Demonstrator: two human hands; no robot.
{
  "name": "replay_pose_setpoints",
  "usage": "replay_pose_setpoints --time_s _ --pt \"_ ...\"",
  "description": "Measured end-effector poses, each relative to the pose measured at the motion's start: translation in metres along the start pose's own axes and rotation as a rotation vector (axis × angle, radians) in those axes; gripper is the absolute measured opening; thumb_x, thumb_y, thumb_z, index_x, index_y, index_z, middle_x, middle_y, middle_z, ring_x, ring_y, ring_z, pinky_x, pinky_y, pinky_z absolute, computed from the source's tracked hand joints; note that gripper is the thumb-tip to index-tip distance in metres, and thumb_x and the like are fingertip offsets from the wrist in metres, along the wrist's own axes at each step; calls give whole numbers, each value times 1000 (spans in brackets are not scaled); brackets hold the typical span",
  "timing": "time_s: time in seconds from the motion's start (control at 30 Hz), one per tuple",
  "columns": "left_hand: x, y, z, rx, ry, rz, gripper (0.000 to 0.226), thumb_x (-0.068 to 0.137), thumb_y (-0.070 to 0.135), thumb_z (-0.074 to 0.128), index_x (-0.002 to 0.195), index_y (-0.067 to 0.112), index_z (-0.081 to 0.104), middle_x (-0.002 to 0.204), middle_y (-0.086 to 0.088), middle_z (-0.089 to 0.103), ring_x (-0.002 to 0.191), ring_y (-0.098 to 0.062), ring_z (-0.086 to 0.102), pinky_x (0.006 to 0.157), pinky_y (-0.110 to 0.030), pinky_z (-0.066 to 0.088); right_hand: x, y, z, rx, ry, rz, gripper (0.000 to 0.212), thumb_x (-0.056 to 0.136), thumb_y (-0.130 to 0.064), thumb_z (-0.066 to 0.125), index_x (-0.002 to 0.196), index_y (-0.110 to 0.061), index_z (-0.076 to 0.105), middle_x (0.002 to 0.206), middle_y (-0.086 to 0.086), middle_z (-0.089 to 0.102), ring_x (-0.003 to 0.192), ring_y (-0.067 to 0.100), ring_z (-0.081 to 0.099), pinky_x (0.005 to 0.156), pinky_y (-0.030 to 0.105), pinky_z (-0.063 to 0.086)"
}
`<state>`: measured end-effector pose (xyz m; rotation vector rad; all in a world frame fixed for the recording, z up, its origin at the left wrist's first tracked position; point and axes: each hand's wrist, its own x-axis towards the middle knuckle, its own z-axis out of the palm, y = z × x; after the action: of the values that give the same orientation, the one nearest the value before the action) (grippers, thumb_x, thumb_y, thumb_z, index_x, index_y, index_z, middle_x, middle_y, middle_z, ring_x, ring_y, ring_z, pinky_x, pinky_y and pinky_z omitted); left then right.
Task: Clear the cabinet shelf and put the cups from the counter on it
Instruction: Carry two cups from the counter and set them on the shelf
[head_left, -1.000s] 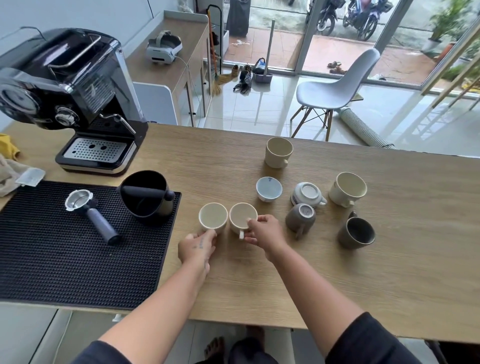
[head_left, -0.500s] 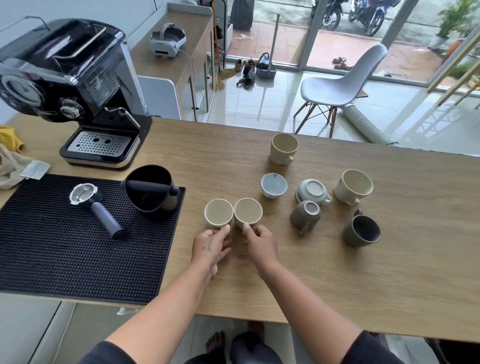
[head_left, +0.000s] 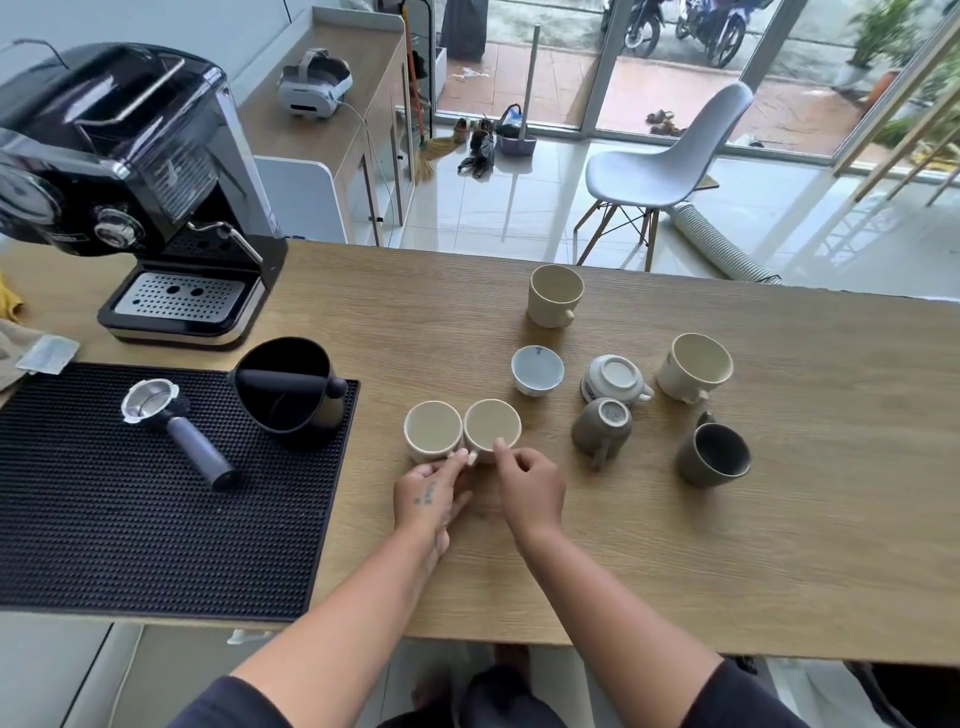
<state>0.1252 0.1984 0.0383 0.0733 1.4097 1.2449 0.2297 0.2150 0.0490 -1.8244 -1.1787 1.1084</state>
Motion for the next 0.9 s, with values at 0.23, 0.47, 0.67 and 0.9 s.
replay_pose_setpoints --time_s 0.23,0.47,0.67,0.9 --pt "3 2 -7 17 16 4 13 84 14 73 79 12 62 89 -9 70 93 -17 65 81 -33 53 8 -13 6 56 -161 310 49 75 -57 68 71 -9 74 75 5 74 74 17 64 68 31 46" --pt "1 6 -19 27 64 95 12 88 5 67 77 6 63 79 -8 67 80 -17 64 81 -24 54 6 -23 20 351 -200 524 12 81 -26 64 80 -14 69 71 -3 69 55 10 46 54 25 33" --pt "-15 5 -36 33 50 161 14 89 7 67 75 6 62 75 -7 66 74 -12 64 76 -19 55 -5 -17 16 457 -121 567 14 82 -13 50 72 -11 60 57 3 58 45 12 47 44 21 34" --pt "-46 -17 -48 126 66 279 14 87 16 70 76 7 68 77 -5 71 79 -14 68 80 -25 53 -33 12 -7 487 28 495 17 90 -10 52 77 -4 62 71 11 64 57 20 63 52 25 55"
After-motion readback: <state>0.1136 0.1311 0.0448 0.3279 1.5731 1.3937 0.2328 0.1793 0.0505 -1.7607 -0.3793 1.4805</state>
